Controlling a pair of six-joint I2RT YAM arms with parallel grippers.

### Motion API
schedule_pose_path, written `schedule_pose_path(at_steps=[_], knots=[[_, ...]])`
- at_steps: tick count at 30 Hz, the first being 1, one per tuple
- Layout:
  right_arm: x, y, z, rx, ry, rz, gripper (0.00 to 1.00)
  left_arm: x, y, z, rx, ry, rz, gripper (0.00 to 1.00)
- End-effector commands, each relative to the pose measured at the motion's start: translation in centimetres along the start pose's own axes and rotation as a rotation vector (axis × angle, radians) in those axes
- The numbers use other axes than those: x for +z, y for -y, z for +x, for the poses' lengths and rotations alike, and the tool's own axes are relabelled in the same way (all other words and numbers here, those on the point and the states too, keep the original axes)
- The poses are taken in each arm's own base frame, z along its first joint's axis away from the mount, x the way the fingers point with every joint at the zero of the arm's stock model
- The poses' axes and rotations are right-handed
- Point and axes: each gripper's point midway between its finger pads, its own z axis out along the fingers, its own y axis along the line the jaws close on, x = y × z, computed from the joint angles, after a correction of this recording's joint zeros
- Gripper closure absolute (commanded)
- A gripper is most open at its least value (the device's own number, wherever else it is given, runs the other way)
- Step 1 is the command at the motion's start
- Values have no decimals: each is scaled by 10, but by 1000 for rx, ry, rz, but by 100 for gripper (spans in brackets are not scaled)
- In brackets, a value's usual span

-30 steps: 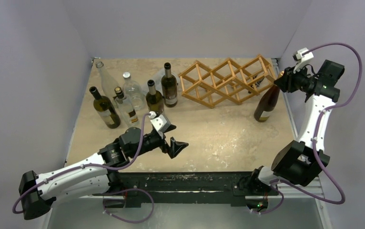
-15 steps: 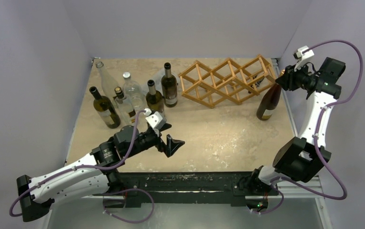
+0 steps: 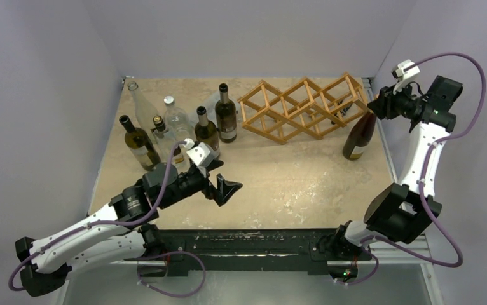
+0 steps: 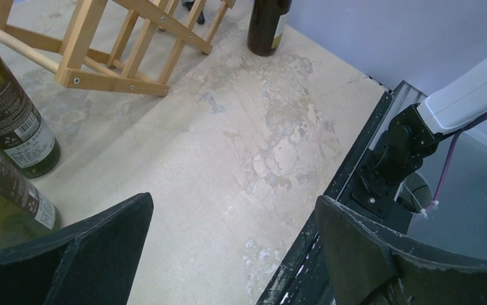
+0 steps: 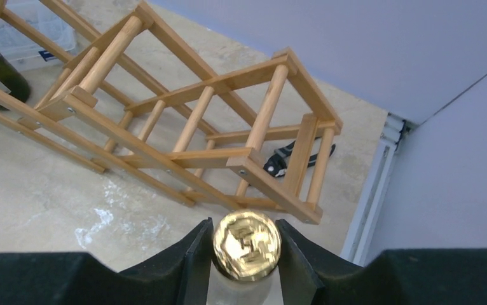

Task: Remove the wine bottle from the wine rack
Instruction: Place the wine bottle at the center of the board, then reset both arms

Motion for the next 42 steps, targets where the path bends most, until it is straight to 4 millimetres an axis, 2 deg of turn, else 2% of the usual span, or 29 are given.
schedule_pose_path(at_steps=[1,9,17,27,33,42], knots=[[-23,1,-66,-216,176,34,53,-8,2,-27,-25,42,-15,0],[-33,-8,-76,-230,197,32,32,-13,0,-41,-33,34,-31,0],[-50,-21,-107,-237,264,23,21,-23,-6,-57,-30,35,-62,0],[-87,-66,-143,-226,353,-40,1,-32,-22,-90,-28,46,-120,0],[-98,-102,-150,-124,385,-187,1,-30,-25,-106,-17,48,-118,0],[-105,-144,-136,3,386,-312,1,-35,-39,-125,-95,104,-111,0]])
